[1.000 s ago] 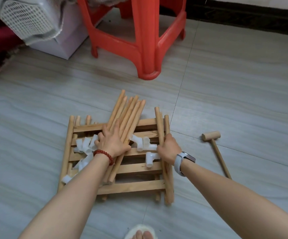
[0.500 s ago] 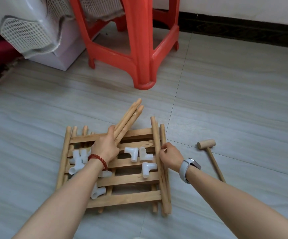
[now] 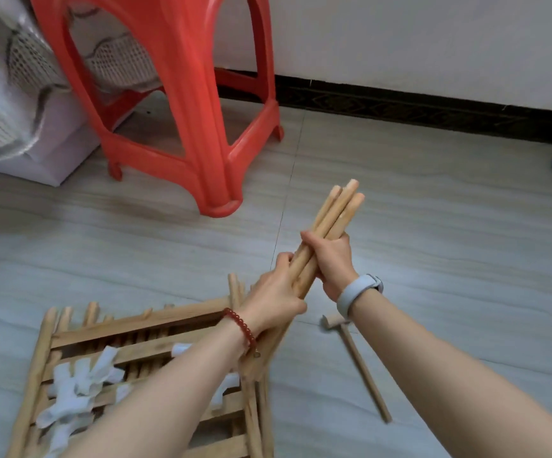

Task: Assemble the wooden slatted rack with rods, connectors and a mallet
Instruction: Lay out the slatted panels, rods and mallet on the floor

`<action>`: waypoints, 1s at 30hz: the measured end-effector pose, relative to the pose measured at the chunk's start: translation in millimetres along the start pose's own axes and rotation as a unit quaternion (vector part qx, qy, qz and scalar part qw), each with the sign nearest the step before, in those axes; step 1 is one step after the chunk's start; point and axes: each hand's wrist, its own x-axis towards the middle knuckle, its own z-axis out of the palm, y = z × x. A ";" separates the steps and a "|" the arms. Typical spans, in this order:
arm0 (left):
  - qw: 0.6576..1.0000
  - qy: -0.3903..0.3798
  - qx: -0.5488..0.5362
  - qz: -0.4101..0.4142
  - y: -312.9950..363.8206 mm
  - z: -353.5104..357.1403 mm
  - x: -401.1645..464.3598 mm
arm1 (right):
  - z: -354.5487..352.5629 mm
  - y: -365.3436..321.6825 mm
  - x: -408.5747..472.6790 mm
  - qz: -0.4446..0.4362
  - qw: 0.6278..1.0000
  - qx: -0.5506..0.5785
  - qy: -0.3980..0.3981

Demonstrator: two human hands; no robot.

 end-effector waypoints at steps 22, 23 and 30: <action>0.922 -0.163 0.351 -0.002 -57.4 101.4 142.8 | -148.6 45.8 184.5 -0.193 0.591 -0.782 -0.028; 0.922 -0.159 0.353 -0.001 -58.8 100.7 142.7 | -148.9 47.5 182.5 -0.194 0.584 -0.788 -0.029; 0.907 -0.113 0.406 -0.009 -40.6 104.8 133.1 | -154.3 56.3 167.7 -0.167 0.568 -0.802 -0.081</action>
